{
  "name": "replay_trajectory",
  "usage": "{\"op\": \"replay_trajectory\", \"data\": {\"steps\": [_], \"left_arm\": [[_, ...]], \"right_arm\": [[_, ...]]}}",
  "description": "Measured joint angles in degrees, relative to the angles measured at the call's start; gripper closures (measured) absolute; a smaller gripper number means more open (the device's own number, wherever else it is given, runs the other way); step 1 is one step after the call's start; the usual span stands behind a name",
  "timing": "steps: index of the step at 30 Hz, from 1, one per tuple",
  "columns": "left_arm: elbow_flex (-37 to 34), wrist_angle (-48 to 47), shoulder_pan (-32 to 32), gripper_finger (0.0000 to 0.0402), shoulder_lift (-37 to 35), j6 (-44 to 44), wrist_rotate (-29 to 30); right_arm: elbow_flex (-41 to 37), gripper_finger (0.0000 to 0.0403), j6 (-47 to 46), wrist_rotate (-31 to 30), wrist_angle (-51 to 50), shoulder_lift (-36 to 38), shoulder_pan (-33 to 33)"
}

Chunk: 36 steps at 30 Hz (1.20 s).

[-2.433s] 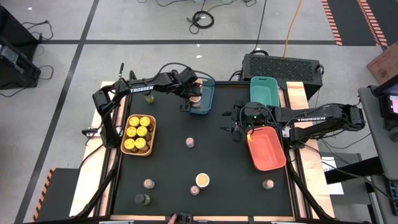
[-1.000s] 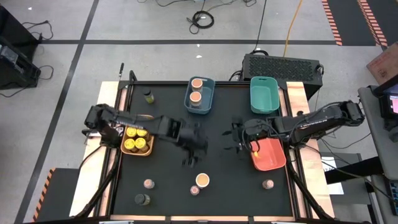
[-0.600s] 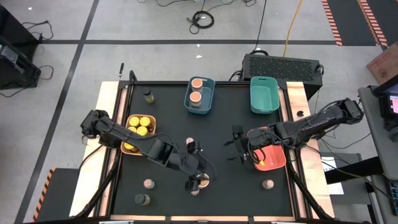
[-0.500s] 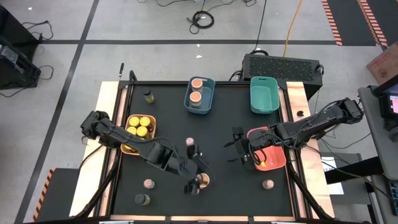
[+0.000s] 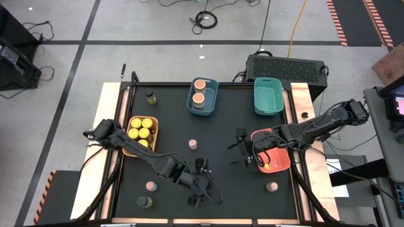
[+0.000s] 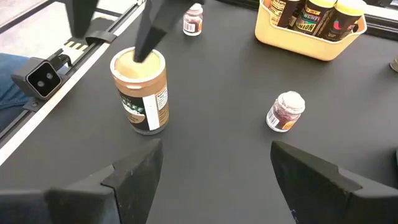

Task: Sort spices by type
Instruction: Put the large brown seasoning bottle into the blue bin

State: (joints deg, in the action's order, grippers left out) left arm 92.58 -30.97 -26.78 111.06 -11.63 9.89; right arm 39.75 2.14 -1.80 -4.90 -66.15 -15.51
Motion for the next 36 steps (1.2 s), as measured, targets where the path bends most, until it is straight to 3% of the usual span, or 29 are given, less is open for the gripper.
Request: {"op": "replay_trajectory", "data": {"steps": [14, 19, 36], "left_arm": [[-3.0, -2.3, 0.7, 0.0056, 0.2, 0.4, 1.0], [-5.1, -0.6, 1.8, 0.0056, 0.2, 0.4, -2.8], [-5.3, 1.4, 3.6, 0.0056, 3.1, 1.5, -7.3]], "right_arm": [[0.0, 0.0110, -3.0, -0.9, -2.5, 0.0, -1.0], [0.0, 0.0110, -3.1, -4.5, -3.4, 0.0, -2.0], [0.0, 0.0110, -3.2, -4.5, -3.3, 0.0, -2.2]]}}
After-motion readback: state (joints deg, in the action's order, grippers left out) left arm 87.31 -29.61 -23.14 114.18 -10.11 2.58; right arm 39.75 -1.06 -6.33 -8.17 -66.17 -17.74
